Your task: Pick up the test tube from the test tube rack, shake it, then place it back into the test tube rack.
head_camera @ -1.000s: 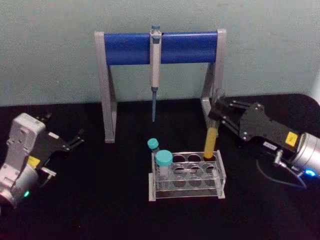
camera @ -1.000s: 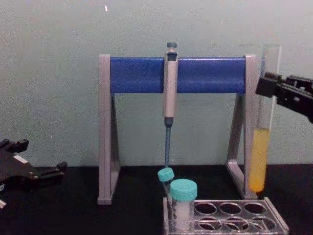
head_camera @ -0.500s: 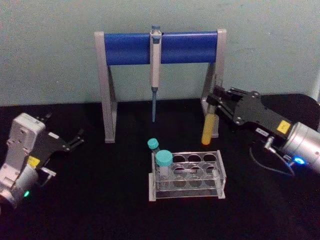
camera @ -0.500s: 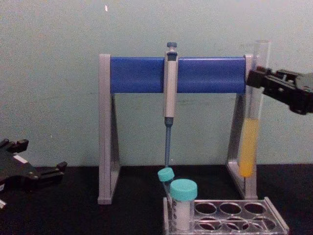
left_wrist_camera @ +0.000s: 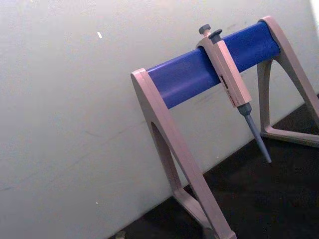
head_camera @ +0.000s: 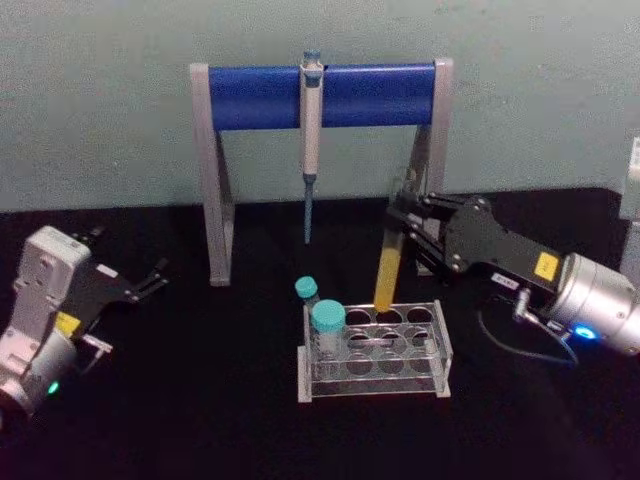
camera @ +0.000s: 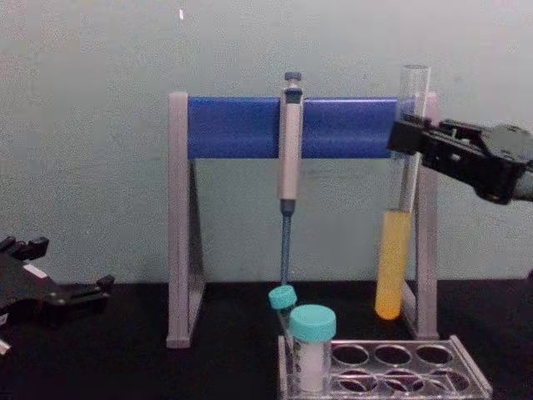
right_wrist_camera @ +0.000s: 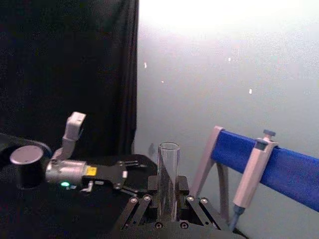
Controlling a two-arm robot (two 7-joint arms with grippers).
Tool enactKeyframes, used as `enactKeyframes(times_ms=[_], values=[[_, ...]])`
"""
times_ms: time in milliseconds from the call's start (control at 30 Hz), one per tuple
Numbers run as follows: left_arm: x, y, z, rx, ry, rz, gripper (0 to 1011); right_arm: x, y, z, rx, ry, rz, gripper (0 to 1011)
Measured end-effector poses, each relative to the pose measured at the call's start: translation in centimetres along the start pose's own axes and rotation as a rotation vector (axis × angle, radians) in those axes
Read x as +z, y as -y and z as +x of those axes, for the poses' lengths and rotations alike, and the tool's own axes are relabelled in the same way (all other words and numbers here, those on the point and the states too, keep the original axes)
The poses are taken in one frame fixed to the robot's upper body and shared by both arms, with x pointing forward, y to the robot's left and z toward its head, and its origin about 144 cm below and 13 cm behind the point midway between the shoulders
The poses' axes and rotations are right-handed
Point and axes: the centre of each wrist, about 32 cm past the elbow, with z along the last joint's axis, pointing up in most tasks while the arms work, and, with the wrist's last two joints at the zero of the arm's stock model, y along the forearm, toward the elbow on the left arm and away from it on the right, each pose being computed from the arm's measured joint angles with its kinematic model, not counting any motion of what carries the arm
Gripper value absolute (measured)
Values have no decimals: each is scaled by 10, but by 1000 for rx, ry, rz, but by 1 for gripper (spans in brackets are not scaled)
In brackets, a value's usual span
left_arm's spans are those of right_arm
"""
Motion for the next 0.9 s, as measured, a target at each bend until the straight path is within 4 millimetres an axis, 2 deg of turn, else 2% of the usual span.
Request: enactKeyframes(times_ms=[267,433,700,900], values=[[0,0,0,0,0,0,1001,8,21,-6,-12,20,-27,232],[0,0,0,0,0,0,1001,13,32,-4,-83,43,-66,232],[0,0,0,0,0,0,1001,14,27,1,-154,66,-74,232],[0,0,0,0,0,0,1001,10,18,4,-135,59,-48,230]])
